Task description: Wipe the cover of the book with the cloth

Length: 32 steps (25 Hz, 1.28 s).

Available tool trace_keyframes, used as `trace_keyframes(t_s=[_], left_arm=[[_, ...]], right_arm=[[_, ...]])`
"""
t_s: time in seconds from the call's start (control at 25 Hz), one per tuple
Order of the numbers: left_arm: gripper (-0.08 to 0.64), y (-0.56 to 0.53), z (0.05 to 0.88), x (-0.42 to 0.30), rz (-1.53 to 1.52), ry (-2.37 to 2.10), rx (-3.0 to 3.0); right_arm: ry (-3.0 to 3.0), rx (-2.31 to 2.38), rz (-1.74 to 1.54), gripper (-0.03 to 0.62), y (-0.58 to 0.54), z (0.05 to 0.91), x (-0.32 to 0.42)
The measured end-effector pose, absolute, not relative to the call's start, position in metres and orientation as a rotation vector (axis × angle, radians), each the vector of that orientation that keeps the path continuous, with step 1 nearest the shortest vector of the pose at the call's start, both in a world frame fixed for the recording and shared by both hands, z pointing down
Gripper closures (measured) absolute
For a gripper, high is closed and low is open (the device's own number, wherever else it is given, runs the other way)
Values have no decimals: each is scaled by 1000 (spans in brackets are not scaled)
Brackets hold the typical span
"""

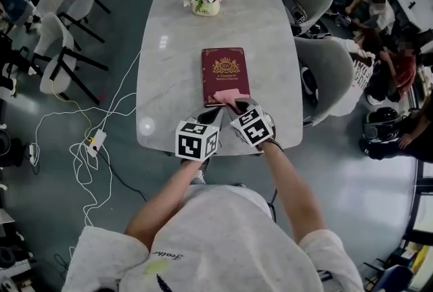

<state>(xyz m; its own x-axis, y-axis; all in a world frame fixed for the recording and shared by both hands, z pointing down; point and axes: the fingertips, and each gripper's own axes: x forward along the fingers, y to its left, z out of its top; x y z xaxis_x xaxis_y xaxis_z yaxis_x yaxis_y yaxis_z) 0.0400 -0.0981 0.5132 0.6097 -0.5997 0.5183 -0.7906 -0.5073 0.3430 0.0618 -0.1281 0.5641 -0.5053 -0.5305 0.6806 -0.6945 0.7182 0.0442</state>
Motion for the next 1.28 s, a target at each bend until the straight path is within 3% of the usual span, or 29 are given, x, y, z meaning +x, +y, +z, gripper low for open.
trace_keyframes(t_s=[0.56, 1.28], left_arm=[[552, -95, 505, 49, 430, -1186, 2249], [552, -85, 447, 39, 323, -1356, 2276]], right_arm=[[-2257, 931, 303, 572, -125, 558, 88], [-2442, 1018, 241, 572, -113, 472, 102]])
